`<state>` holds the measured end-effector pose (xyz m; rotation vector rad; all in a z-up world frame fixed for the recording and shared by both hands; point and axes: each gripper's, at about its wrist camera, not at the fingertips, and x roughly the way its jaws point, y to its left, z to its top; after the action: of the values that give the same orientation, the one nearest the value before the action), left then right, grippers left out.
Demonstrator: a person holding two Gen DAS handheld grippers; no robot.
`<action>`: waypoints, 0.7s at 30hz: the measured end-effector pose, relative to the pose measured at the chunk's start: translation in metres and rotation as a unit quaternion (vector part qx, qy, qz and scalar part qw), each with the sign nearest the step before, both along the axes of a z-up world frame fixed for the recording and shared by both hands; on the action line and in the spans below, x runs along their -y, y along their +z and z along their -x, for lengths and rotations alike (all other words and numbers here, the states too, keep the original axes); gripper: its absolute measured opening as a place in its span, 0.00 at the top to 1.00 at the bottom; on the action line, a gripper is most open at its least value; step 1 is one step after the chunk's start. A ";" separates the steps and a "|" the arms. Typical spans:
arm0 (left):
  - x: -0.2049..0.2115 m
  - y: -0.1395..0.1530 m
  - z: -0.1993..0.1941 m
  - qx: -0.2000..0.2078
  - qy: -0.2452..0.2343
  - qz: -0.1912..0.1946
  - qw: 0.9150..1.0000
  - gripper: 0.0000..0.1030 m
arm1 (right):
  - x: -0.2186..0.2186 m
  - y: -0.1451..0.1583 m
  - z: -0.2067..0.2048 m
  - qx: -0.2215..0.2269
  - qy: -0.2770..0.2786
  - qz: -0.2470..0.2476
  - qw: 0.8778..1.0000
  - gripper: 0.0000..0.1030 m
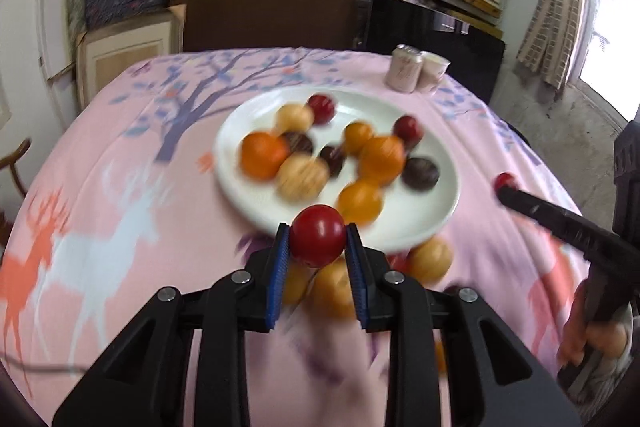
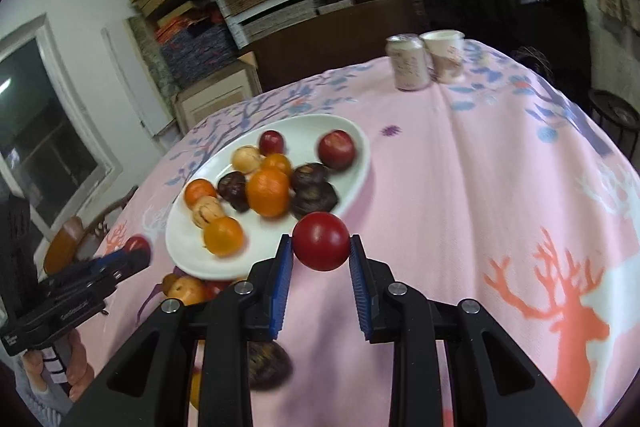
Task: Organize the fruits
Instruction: 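Carry the red apples to the plate and release them with both tools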
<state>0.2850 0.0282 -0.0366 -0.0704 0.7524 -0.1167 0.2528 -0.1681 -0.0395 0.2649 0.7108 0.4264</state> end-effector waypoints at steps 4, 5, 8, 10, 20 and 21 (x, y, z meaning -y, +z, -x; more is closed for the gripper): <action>0.019 -0.002 -0.034 -0.004 -0.013 0.000 1.000 0.74 | -0.038 0.011 -0.022 0.007 0.039 0.035 0.999 0.71; 0.019 -0.003 -0.038 -0.002 -0.010 -0.004 1.000 0.73 | -0.047 0.011 -0.026 0.008 0.051 0.040 0.998 0.69; 0.009 -0.010 -0.046 -0.007 -0.004 0.011 1.000 0.73 | -0.056 0.006 -0.025 0.031 0.042 0.059 0.997 0.37; 0.003 -0.012 -0.051 -0.014 -0.001 0.023 1.000 0.73 | -0.057 0.008 -0.021 0.041 0.041 0.076 0.995 0.37; -0.011 -0.006 -0.027 0.021 0.021 0.019 0.999 0.37 | -0.020 0.003 -0.009 0.028 0.003 0.010 1.000 0.29; -0.012 -0.005 -0.029 0.023 0.015 0.031 0.999 0.37 | -0.017 0.002 -0.009 0.027 0.002 0.001 1.000 0.29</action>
<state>0.3139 0.0402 -0.0415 -0.1383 0.7019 -0.1125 0.2615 -0.1508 -0.0371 0.2500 0.6594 0.4357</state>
